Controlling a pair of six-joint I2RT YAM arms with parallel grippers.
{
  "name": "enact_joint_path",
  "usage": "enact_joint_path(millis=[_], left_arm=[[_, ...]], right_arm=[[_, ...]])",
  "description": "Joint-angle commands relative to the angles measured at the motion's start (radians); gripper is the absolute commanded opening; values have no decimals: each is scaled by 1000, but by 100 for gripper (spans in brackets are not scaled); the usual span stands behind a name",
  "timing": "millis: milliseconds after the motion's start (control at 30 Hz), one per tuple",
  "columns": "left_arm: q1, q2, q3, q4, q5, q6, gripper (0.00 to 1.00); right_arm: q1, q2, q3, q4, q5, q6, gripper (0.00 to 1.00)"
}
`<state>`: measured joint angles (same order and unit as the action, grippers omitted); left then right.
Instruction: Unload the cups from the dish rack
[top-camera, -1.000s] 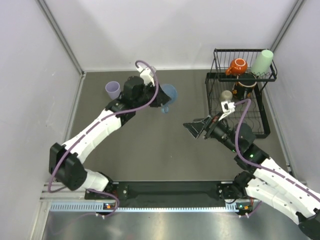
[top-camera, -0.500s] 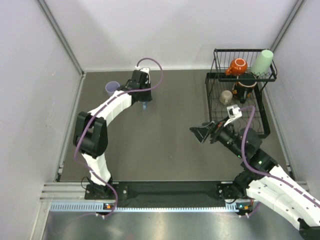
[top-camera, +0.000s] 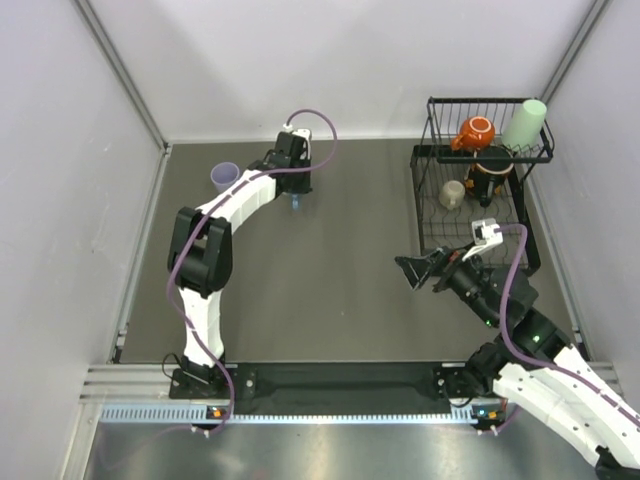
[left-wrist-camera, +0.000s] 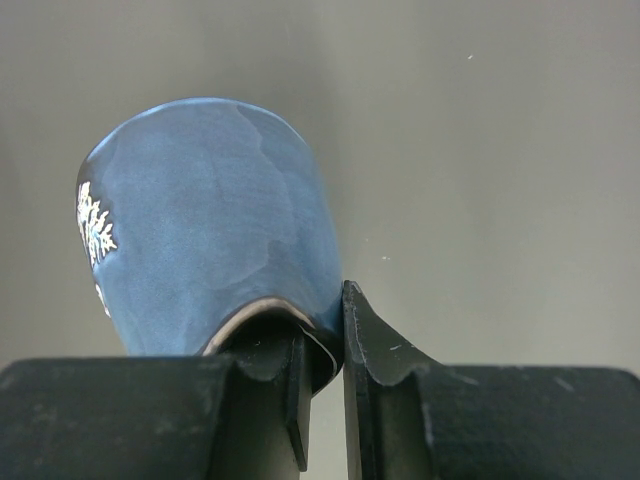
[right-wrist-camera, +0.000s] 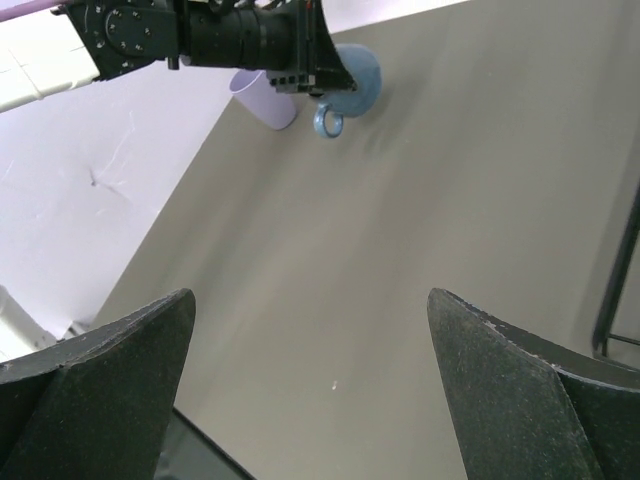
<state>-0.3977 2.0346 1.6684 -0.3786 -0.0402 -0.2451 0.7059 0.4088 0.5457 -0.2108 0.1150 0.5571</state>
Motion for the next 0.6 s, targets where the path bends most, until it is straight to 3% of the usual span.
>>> enact_joint_path(millis=[0, 567], left_arm=[[5, -11, 63, 35, 11, 23, 0], [34, 44, 74, 37, 71, 33, 4]], right_arm=[[-3, -24, 54, -30, 54, -29, 100], [-2, 38, 83, -45, -17, 6, 100]])
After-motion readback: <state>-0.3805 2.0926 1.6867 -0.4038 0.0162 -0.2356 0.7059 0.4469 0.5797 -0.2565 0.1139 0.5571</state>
